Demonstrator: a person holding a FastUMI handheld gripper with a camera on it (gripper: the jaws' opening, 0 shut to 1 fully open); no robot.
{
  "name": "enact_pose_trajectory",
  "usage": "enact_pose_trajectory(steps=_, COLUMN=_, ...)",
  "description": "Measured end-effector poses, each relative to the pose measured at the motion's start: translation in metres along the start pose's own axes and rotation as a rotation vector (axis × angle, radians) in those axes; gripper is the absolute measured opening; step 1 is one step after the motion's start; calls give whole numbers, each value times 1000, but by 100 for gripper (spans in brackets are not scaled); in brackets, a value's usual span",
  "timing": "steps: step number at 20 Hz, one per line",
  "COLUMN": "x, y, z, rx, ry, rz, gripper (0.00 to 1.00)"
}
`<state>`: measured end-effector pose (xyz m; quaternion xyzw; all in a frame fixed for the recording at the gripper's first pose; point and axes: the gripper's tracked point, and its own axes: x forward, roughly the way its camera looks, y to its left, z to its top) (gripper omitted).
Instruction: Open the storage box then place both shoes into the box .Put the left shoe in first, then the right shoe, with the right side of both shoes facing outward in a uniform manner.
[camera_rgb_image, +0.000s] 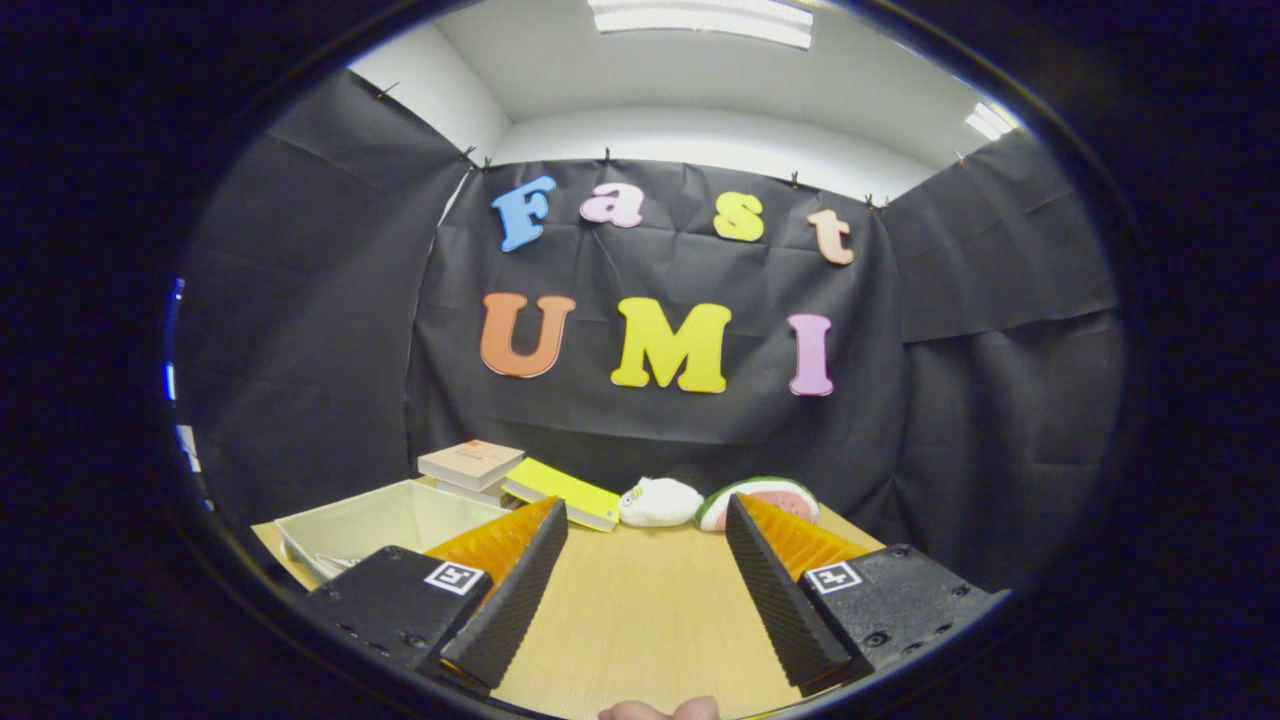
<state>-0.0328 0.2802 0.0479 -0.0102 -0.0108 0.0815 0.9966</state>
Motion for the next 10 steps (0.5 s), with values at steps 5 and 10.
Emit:
enact_pose_trajectory(steps=5, x=-12, y=1, z=-6, rx=47, ry=15, rz=15, gripper=100)
enact_pose_trajectory(steps=10, x=-14, y=0, z=-17, rx=66, ry=63, rz=14, gripper=100)
